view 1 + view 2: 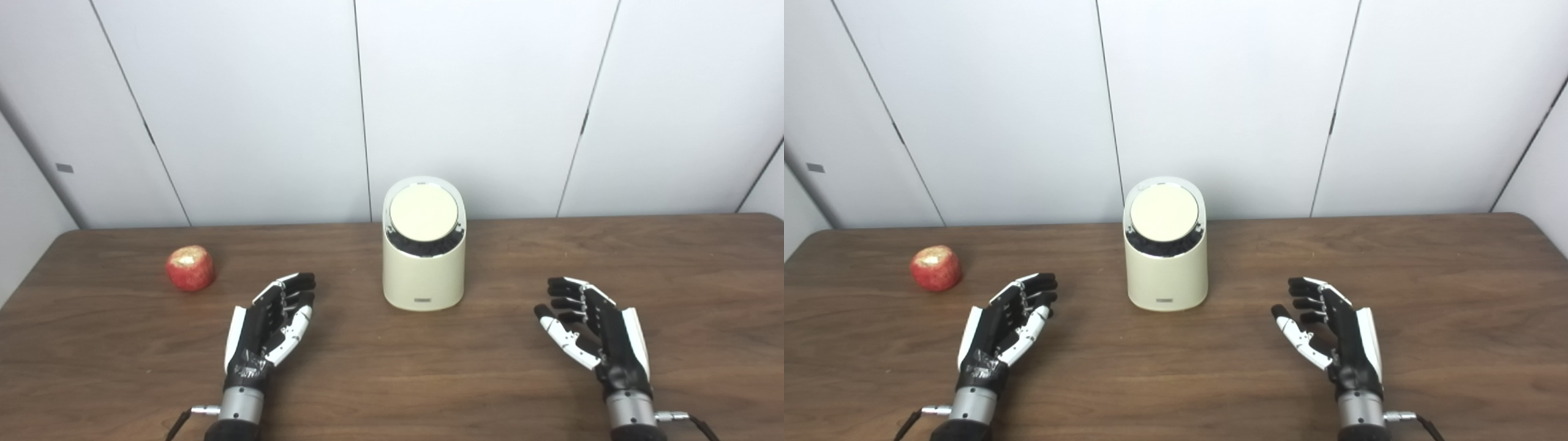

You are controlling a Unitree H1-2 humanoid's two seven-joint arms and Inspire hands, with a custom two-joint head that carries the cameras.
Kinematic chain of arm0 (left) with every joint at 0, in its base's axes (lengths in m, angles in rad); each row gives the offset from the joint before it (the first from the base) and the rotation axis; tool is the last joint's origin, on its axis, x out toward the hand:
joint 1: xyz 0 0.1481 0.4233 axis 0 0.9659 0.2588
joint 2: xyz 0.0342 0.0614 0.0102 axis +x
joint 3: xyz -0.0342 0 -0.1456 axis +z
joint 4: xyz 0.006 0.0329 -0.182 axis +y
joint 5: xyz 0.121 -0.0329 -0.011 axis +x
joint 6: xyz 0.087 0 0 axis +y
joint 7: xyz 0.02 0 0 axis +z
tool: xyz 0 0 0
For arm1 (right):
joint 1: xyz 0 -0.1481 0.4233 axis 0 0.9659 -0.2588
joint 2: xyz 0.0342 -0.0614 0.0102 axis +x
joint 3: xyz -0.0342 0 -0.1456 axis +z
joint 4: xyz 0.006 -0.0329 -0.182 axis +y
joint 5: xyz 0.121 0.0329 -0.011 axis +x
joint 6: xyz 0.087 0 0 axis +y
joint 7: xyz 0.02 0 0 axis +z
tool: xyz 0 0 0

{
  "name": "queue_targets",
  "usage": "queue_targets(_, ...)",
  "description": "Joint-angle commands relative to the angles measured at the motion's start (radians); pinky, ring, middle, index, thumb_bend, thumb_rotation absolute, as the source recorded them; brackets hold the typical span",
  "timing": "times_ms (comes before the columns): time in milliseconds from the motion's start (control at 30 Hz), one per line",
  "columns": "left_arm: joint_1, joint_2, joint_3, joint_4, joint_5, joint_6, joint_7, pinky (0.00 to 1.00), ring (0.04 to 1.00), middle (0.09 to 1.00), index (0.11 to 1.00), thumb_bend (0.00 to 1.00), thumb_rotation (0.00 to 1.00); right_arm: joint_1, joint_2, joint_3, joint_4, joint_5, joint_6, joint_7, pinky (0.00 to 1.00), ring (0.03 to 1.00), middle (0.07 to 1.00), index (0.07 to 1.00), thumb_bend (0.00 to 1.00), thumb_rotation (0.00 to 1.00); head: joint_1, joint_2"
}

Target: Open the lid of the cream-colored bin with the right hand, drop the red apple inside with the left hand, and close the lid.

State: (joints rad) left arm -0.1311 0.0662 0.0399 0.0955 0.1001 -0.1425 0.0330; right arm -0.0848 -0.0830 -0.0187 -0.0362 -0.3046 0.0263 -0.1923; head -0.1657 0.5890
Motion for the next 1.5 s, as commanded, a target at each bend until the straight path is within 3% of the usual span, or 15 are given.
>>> queue_targets(0, -0.019, 0.005, -0.001, -0.006, 0.001, -0.019, 0.006, 0.64, 0.72, 0.744, 0.739, 0.26, 0.33, -0.022, 0.0, 0.001, -0.016, 0.002, -0.026, 0.0, 0.59, 0.674, 0.694, 0.681, 0.26, 0.34, -0.001, 0.0)
queue_targets(867, -0.018, 0.002, 0.001, 0.0, -0.007, -0.03, 0.008, 0.64, 0.715, 0.74, 0.733, 0.26, 0.32, -0.021, -0.003, 0.007, -0.021, -0.016, -0.025, -0.006, 0.6, 0.676, 0.694, 0.682, 0.26, 0.33, 0.001, -0.003)
queue_targets(1000, -0.02, 0.003, 0.002, -0.003, -0.011, -0.017, 0.004, 0.65, 0.722, 0.745, 0.738, 0.27, 0.32, -0.03, -0.002, 0.011, -0.057, -0.03, -0.004, 0.0, 0.6, 0.69, 0.705, 0.694, 0.34, 0.45, 0.0, -0.002)
queue_targets(1200, -0.025, 0.007, 0.001, 0.012, -0.006, -0.032, 0.006, 0.64, 0.718, 0.744, 0.737, 0.26, 0.32, -0.059, -0.012, 0.021, -0.145, -0.047, 0.109, 0.058, 0.62, 0.74, 0.769, 0.758, 0.55, 0.72, -0.003, -0.006)
queue_targets(1400, -0.03, 0.005, 0.001, 0.021, -0.008, -0.035, 0.006, 0.64, 0.717, 0.743, 0.736, 0.27, 0.31, -0.105, -0.042, 0.029, -0.191, -0.091, 0.185, 0.098, 0.71, 0.797, 0.82, 0.813, 0.66, 0.82, -0.005, -0.011)
queue_targets(1467, -0.031, 0.004, 0.001, 0.025, -0.01, -0.038, 0.005, 0.65, 0.724, 0.747, 0.739, 0.27, 0.31, -0.134, -0.043, 0.029, -0.2, -0.103, 0.198, 0.099, 0.5, 0.636, 0.674, 0.808, 0.7, 0.8, -0.005, -0.013)
